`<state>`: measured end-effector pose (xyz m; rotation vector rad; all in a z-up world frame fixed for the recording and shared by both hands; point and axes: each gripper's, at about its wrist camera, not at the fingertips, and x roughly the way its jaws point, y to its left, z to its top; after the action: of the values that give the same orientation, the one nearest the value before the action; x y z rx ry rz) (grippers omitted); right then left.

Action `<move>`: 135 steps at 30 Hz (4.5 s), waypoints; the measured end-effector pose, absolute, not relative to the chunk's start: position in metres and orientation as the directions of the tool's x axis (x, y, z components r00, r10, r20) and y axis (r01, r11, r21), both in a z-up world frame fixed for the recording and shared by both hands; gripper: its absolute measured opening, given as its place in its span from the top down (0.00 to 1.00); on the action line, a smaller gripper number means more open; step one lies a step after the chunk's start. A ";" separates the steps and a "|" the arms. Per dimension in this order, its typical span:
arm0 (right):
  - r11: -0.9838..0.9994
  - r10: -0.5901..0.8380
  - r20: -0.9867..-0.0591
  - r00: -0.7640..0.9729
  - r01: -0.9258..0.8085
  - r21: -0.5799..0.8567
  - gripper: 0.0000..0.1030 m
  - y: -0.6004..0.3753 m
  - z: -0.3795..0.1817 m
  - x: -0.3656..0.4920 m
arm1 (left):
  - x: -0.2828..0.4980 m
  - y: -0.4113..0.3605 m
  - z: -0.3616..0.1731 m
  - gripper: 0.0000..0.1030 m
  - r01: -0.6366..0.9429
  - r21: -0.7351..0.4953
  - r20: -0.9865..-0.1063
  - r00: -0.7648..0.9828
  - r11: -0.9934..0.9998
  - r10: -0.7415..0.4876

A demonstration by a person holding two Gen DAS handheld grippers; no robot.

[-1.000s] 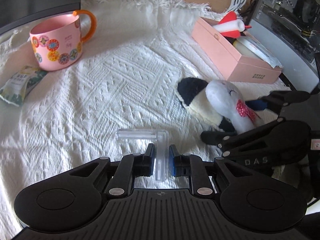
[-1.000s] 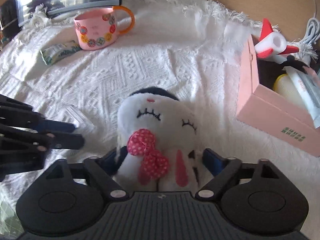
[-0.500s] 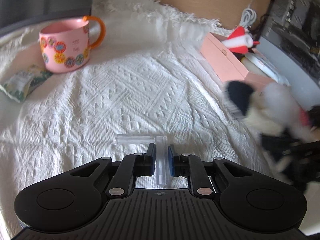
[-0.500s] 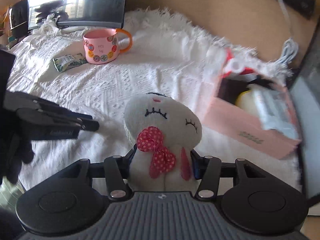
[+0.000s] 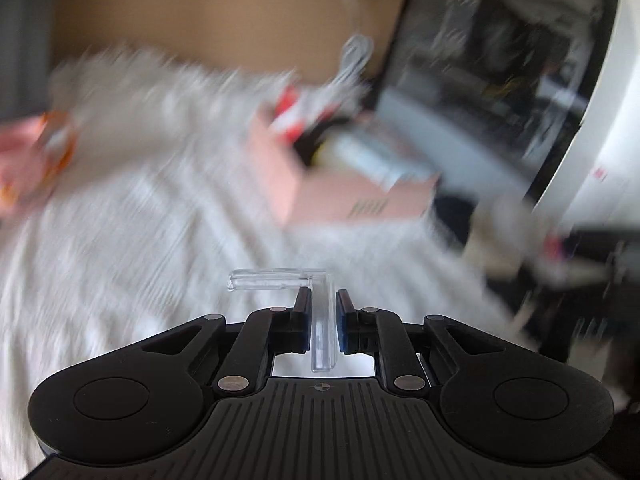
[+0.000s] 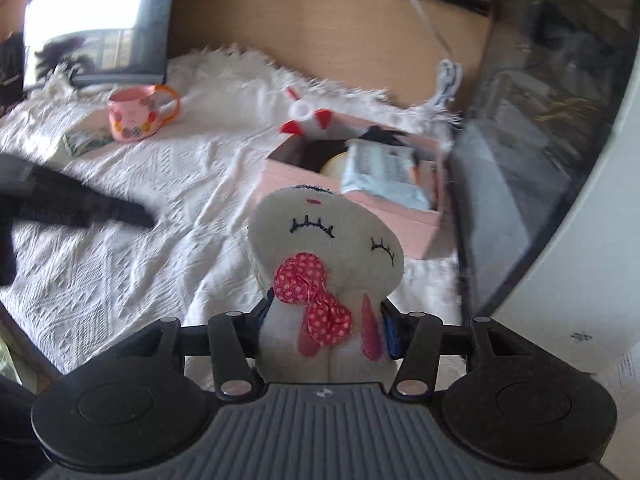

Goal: Organize soft objects

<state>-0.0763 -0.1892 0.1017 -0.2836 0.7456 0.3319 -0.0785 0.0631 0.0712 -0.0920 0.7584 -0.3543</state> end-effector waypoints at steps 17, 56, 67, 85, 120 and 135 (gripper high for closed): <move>0.959 0.096 -0.694 0.714 -0.254 -0.128 0.50 -0.225 0.092 -0.074 | 0.149 -0.074 0.136 0.83 0.365 -0.058 -0.621 0.716 0.929 -0.320; 0.961 -0.213 -0.608 0.765 0.277 0.012 0.15 -0.126 0.081 0.046 | 0.016 0.173 0.049 0.83 0.360 -0.048 -0.714 0.640 0.932 -0.284; 0.949 -0.234 -0.724 0.649 0.315 -0.025 0.14 -0.026 0.022 0.006 | 0.028 0.165 0.029 0.83 0.471 -0.041 -0.649 0.658 0.881 -0.382; 0.858 -0.398 -0.659 0.637 0.513 -0.023 0.00 -0.020 -0.005 -0.003 | 0.051 0.150 0.009 0.82 0.523 -0.059 -0.602 0.661 0.850 -0.449; 0.860 -0.402 -0.652 0.642 0.509 -0.029 0.00 -0.018 -0.005 -0.002 | 0.049 0.146 0.009 0.81 0.542 -0.012 -0.604 0.666 0.840 -0.438; 0.860 -0.400 -0.652 0.644 0.510 -0.024 0.00 -0.019 -0.006 -0.002 | 0.048 0.146 0.008 0.81 0.542 -0.002 -0.604 0.669 0.840 -0.433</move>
<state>-0.0017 -0.0186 -0.0058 0.1680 0.6997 -0.5211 0.0483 0.1460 0.0083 0.1841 0.6316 -0.5532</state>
